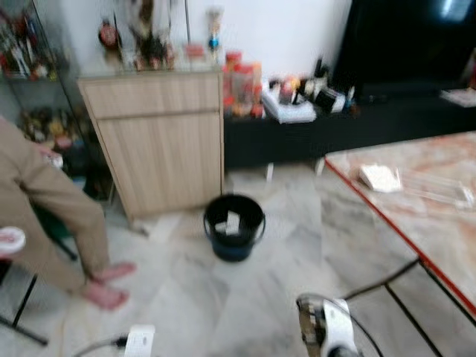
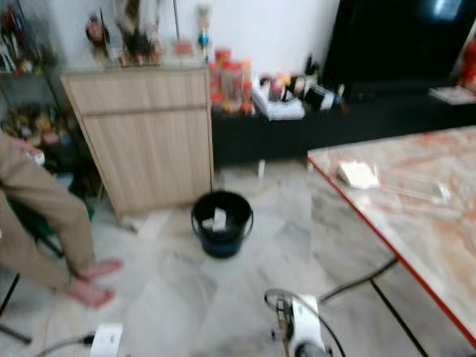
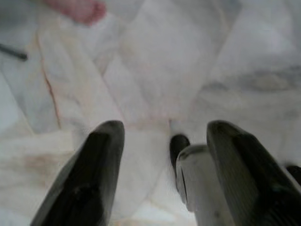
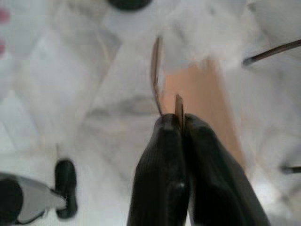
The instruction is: Picking trash to rubbish bin
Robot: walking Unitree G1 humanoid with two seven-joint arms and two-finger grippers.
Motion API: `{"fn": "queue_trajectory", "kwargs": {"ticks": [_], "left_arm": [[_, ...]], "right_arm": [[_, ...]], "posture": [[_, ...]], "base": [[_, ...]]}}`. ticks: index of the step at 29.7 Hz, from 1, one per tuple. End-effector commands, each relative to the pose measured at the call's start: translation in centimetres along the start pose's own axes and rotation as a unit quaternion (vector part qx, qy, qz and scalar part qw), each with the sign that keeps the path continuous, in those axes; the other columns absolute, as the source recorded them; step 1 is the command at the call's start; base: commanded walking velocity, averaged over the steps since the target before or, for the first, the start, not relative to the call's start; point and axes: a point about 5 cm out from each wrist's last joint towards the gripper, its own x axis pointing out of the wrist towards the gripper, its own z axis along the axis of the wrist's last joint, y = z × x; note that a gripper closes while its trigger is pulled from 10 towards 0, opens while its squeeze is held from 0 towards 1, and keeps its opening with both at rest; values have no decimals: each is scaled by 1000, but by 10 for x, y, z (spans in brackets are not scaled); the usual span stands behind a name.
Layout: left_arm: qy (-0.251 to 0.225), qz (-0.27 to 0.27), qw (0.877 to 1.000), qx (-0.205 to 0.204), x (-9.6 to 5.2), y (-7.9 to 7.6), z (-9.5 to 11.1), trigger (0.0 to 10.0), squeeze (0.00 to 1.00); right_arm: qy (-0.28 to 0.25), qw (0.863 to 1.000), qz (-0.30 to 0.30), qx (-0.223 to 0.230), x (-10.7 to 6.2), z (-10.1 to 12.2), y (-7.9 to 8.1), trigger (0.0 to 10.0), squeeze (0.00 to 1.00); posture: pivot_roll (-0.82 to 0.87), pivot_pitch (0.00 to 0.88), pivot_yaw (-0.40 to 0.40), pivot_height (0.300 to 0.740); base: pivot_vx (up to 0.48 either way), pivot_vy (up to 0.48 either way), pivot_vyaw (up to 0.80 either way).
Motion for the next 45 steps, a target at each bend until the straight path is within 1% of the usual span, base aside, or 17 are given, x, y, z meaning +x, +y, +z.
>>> {"fn": "queue_trajectory", "kwargs": {"ticks": [1, 20, 29, 45], "left_arm": [[3, -6, 1000, 8, 0, -4, 0, 10000, 0], [4, -5, 1000, 6, 0, -4, -1, 10000, 0], [1, -5, 1000, 4, 0, -2, 0, 10000, 0], [-1, -7, 1000, 11, 0, -1, 1, 10000, 0]], "right_arm": [[-22, 1000, -2, 3, 2, 13, -2, 10000, 0], [-24, 1000, -2, 9, 2, 14, -3, 10000, 0], [-32, 999, 3, 9, 3, 20, 0, 10000, 0], [-33, 999, 6, 11, 4, 21, 2, 10000, 0]], "posture": [[16, 0, -59, 740], [19, 0, -64, 740], [24, 0, -63, 740], [21, 0, -50, 740]], "base": [[450, 0, 0], [448, 0, 0], [449, 0, 0], [442, 0, 0]]}}
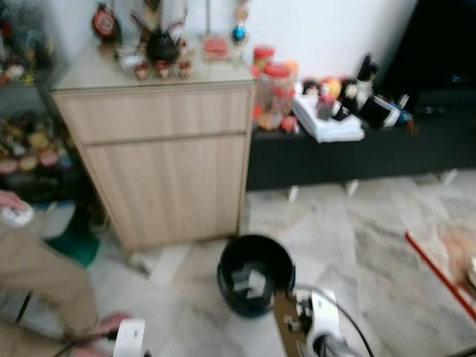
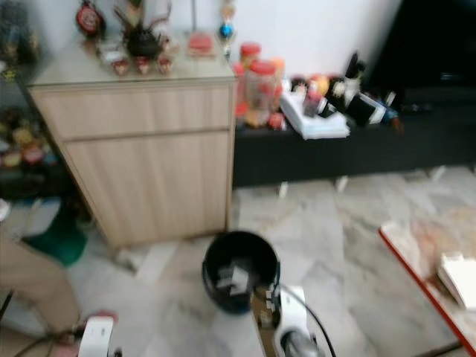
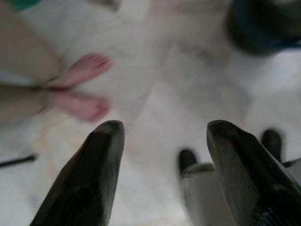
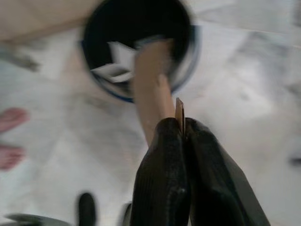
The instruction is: Picking trash to rubbish bin
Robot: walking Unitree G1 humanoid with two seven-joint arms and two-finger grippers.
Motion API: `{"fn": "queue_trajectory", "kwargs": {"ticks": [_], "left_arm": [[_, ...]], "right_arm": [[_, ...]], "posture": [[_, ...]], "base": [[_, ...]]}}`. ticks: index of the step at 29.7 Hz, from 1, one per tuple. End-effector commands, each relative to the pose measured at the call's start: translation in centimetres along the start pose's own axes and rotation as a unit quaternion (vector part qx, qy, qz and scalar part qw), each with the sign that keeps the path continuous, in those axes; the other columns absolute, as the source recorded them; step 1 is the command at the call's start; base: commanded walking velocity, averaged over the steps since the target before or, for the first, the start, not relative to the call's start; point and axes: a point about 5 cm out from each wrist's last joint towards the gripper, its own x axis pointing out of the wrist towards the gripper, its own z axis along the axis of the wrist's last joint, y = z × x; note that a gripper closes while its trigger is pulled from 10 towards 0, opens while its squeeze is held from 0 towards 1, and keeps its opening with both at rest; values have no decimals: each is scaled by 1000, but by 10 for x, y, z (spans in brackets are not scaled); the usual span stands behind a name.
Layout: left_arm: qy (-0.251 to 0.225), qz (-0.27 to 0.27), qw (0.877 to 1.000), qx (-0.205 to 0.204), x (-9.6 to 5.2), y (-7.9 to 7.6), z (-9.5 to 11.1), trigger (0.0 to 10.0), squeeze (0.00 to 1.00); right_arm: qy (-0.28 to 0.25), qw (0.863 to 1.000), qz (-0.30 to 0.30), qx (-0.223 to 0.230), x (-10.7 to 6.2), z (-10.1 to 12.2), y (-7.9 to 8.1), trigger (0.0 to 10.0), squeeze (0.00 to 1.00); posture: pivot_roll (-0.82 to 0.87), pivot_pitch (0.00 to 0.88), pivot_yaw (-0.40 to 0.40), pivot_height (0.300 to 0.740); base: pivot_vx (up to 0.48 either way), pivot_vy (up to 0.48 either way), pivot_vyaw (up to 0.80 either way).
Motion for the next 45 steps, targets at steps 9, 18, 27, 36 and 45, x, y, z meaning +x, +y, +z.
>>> {"fn": "queue_trajectory", "kwargs": {"ticks": [9, 18, 27, 36, 45], "left_arm": [[-1, 7, 1000, 16, 0, 10, 1, 10000, 0], [-4, 6, 1000, 18, 0, 12, 2, 10000, 0], [-20, -12, 1000, -2, 0, 4, 5, 10000, 0], [-23, -2, 1000, -2, 1, 9, 7, 10000, 0], [-34, -9, 999, -8, 2, 9, 14, 10000, 0]], "right_arm": [[-20, 1000, 13, -5, 3, 13, 9, 10000, 0], [-100, 991, 86, -21, 7, 54, 29, 10000, 0], [-134, 968, 209, -40, 5, 77, 59, 10000, 0], [-166, 951, 254, -63, 3, 99, 85, 10000, 0], [-176, 944, 267, -75, 1, 110, 100, 10000, 0]], "posture": [[24, 0, -46, 740], [25, 0, -43, 740], [24, 0, -46, 740], [35, 0, -45, 740], [47, 0, -49, 740]], "base": [[437, 0, 0], [435, 0, 0], [137, 0, 0], [0, 0, 0], [0, 0, 0]]}}
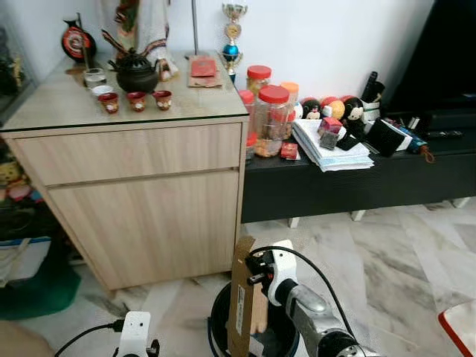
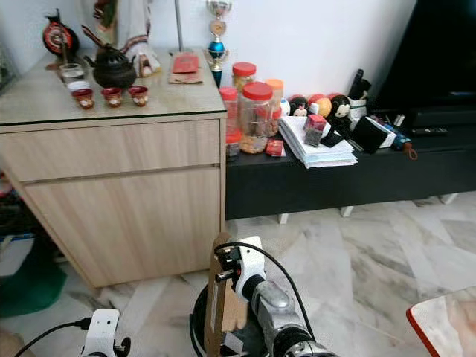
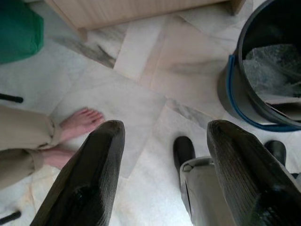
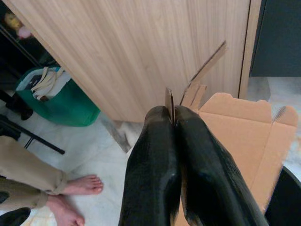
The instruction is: Picking trash to rubbish bin
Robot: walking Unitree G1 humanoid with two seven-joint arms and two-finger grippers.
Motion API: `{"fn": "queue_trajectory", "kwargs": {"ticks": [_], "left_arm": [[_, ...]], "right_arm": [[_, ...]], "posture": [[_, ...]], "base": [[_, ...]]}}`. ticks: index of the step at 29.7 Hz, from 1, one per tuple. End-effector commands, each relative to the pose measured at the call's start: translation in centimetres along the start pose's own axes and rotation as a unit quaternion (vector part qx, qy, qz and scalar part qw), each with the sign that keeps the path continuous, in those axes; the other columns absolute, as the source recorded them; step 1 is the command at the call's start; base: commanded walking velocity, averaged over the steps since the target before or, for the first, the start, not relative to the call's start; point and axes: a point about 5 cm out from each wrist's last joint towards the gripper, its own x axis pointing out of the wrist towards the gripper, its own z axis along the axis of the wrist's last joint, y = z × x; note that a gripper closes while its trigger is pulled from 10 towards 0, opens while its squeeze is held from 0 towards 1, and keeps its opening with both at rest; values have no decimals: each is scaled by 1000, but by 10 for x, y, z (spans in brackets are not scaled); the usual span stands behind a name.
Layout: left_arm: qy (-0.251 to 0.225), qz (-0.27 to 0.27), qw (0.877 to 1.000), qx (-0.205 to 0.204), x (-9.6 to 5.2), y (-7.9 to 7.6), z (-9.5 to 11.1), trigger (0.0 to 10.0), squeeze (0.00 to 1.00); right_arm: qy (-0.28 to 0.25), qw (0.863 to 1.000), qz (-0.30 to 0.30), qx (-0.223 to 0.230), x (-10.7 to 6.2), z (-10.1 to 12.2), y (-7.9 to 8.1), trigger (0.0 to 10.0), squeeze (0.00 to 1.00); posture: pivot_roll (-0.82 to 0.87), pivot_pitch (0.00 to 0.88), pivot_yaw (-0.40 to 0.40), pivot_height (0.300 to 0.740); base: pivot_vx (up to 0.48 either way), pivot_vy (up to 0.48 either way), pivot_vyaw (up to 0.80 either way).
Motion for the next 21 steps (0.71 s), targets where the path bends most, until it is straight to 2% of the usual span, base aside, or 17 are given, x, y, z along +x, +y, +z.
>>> {"fn": "queue_trajectory", "kwargs": {"ticks": [1, 7, 10, 15, 18, 20, 21], "left_arm": [[-1, -5, 1000, -2, 1, -3, 3, 10000, 0], [-4, -6, 1000, -3, 1, -4, 4, 10000, 0], [-19, -10, 1000, -8, 2, -6, 10, 10000, 0], [-78, -38, 996, -7, 7, -16, 41, 10000, 0], [-91, -46, 995, 0, 7, -19, 48, 10000, 0], [-126, -73, 989, 9, 8, -28, 69, 10000, 0], [-126, -73, 989, 9, 8, -28, 69, 10000, 0]], "right_arm": [[-10, 1000, 1, -16, 5, 11, 2, 10000, 0], [-16, 1000, -6, -25, 10, 20, 4, 10000, 0], [-22, 999, -12, -33, 12, 25, 6, 10000, 0], [-29, 998, -24, -48, 18, 34, 10, 10000, 0], [-29, 998, -27, -54, 19, 35, 12, 10000, 0], [-37, 997, -41, -62, 22, 42, 14, 10000, 0], [-37, 997, -41, -62, 22, 42, 14, 10000, 0]], "posture": [[47, 0, -49, 740], [49, 0, -52, 740], [53, 0, -58, 740], [65, 0, -67, 740], [66, 0, -67, 740], [72, 0, -71, 740], [72, 0, -71, 740]], "base": [[0, 0, 0], [0, 0, 0], [0, 0, 0], [0, 0, 0], [0, 0, 0], [0, 0, 0], [0, 0, 0]]}}
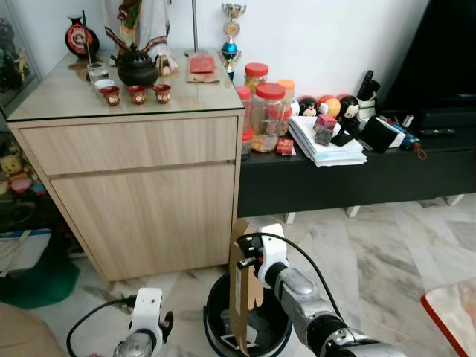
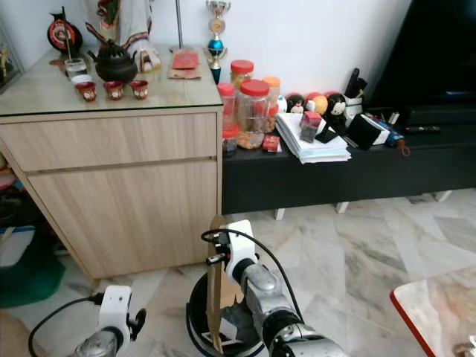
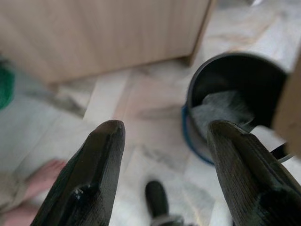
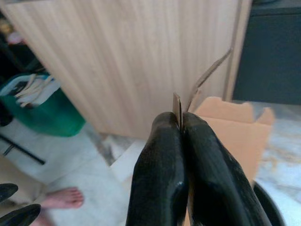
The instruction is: Picking trash to rubbish bin
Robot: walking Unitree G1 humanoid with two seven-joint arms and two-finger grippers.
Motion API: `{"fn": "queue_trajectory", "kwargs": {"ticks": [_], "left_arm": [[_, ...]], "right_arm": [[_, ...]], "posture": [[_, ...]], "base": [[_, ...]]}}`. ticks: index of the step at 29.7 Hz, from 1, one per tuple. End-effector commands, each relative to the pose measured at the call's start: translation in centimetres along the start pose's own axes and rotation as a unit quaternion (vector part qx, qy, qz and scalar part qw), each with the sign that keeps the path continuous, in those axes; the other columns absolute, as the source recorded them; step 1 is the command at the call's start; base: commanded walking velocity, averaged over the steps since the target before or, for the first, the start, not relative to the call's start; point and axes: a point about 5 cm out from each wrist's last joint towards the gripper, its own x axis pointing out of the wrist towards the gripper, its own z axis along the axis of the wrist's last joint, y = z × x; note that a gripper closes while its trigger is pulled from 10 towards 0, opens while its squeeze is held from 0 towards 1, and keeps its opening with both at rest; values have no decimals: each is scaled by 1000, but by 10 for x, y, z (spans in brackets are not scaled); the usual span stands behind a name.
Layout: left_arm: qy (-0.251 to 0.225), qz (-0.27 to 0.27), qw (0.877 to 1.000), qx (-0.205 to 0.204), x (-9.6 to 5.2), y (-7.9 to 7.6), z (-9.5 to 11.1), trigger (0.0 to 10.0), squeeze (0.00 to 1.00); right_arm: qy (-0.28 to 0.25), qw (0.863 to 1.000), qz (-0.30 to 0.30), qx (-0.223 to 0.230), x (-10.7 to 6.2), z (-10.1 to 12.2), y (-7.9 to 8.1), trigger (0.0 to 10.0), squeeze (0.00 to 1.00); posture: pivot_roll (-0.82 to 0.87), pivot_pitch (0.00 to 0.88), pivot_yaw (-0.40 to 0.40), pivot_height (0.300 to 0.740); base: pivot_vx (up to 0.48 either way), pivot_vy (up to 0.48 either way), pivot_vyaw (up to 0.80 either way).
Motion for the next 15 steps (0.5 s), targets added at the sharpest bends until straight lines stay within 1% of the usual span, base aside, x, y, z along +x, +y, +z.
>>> {"fn": "queue_trajectory", "kwargs": {"ticks": [1, 4, 5, 6, 7, 10, 11, 12, 14, 15], "left_arm": [[-29, -31, 999, 11, 4, -10, 15, 10000, 0], [-48, -78, 995, 28, 6, -25, 24, 10000, 0], [-48, -78, 995, 28, 6, -25, 24, 10000, 0], [-53, -90, 994, 34, 6, -28, 26, 10000, 0], [-60, -110, 991, 41, 6, -35, 29, 10000, 0], [-73, -151, 984, 59, 6, -50, 34, 10000, 0], [-78, -169, 980, 68, 5, -56, 35, 10000, 0], [-78, -169, 980, 68, 5, -56, 35, 10000, 0], [-82, -190, 976, 71, 4, -63, 35, 10000, 0], [-83, -193, 975, 70, 3, -64, 35, 10000, 0]], "right_arm": [[-14, 1000, -8, -12, 4, 11, 1, 10000, 0], [-24, 999, -15, -15, 7, 18, 3, 10000, 0], [-24, 999, -15, -15, 7, 18, 3, 10000, 0], [-27, 999, -17, -17, 8, 20, 4, 10000, 0], [-33, 999, -15, -18, 10, 24, 8, 10000, 0], [-44, 999, -9, -24, 15, 33, 17, 10000, 0], [-50, 998, -4, -22, 18, 38, 23, 10000, 0], [-50, 998, -4, -22, 18, 38, 23, 10000, 0], [-56, 998, 7, -25, 22, 44, 34, 10000, 0], [-57, 998, 10, -26, 22, 45, 35, 10000, 0]], "posture": [[72, 0, -72, 740], [73, 0, -74, 740], [73, 0, -74, 740], [76, 3, -76, 740], [81, 10, -80, 740], [87, 18, -84, 740], [90, 22, -87, 740], [90, 22, -87, 740], [96, 35, -92, 740], [96, 35, -92, 740]], "base": [[0, 0, 0], [0, 0, 0], [0, 0, 0], [0, 0, 0], [0, 0, 0], [0, 0, 0], [0, 0, 0], [0, 0, 0], [0, 0, 0], [0, 0, 0]]}}
